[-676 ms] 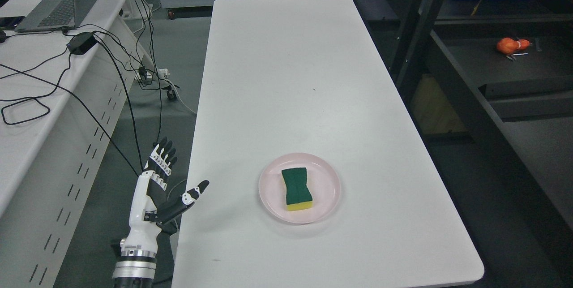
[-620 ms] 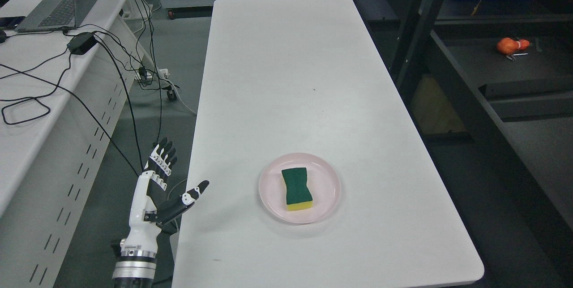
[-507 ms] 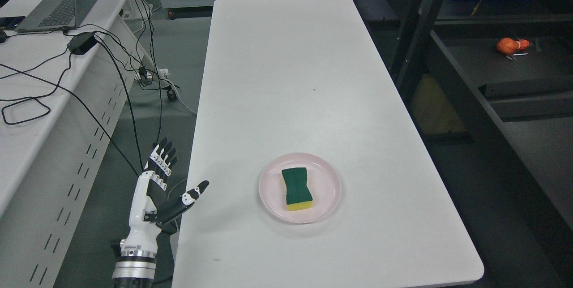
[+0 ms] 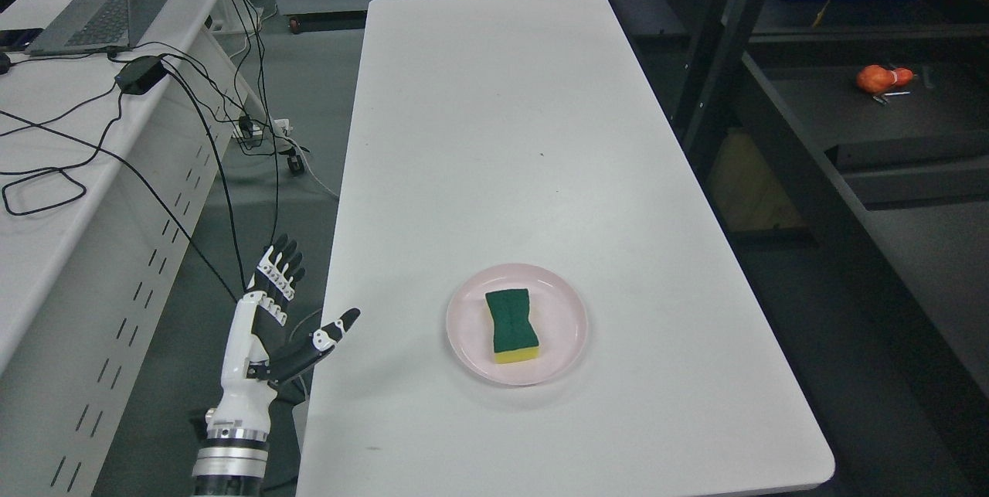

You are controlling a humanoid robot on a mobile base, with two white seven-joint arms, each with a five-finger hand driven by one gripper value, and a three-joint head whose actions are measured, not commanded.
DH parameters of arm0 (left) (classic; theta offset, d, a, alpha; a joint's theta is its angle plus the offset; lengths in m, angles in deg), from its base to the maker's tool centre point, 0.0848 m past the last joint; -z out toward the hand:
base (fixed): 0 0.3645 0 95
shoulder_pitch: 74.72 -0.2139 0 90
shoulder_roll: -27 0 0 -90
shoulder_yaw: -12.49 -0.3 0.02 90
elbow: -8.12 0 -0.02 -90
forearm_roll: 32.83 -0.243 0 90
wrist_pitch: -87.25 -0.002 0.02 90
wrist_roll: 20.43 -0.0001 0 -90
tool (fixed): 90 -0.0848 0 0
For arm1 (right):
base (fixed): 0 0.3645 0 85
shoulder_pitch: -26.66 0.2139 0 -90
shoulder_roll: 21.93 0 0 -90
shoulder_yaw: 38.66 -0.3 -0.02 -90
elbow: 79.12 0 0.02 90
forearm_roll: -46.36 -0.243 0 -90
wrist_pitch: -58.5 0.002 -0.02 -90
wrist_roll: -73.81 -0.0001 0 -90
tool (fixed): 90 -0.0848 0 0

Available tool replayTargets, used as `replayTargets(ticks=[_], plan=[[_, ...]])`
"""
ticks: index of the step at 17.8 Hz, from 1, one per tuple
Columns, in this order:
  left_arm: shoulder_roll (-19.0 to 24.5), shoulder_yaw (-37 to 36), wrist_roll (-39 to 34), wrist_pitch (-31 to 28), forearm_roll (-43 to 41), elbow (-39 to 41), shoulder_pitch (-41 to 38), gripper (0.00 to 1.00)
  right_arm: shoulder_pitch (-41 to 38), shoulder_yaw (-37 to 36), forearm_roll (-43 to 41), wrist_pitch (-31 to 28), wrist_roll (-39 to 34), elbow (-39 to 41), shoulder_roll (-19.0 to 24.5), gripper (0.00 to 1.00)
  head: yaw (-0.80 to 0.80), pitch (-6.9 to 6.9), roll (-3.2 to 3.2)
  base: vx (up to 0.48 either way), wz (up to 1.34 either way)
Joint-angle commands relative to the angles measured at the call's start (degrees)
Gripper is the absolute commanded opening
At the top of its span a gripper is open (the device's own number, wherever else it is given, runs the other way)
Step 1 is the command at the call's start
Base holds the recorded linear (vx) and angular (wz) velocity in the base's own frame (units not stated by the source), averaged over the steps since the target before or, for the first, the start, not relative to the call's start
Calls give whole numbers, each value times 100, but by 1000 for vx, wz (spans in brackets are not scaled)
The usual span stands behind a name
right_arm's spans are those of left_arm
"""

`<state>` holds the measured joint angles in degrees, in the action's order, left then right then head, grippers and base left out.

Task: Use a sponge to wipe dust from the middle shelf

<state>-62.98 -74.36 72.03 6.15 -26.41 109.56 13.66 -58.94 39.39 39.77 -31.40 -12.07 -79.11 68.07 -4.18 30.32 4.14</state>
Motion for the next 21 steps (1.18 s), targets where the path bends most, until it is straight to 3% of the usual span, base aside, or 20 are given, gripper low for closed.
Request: replayTargets(ticks=[1, 5, 10, 13, 17, 21], plan=[[357, 282, 570, 104, -350, -378, 591, 99, -1, 0, 0, -414, 2, 100, -100, 100, 0, 0, 0, 0, 0], [1069, 266, 967, 736, -2045, -1151, 1628, 99, -1, 0, 0, -414, 2, 100, -100, 100, 0, 0, 0, 0, 0], [1676, -498, 1521, 1605, -3715, -1767, 2455, 99, 8, 0, 0, -414, 2, 100, -100, 100, 0, 0, 0, 0, 0], [1659, -1059, 1538, 2282, -5174, -2216, 3122, 99, -1, 0, 0, -414, 2, 100, -100, 100, 0, 0, 0, 0, 0], [1773, -2246, 2083, 2530, -6009, -2252, 3458, 98, -1, 0, 0, -414, 2, 100, -100, 100, 0, 0, 0, 0, 0], [1510, -2607, 2092, 2530, -6566, -2366, 3546, 96, -1, 0, 0, -414, 2, 100, -100, 100, 0, 0, 0, 0, 0]])
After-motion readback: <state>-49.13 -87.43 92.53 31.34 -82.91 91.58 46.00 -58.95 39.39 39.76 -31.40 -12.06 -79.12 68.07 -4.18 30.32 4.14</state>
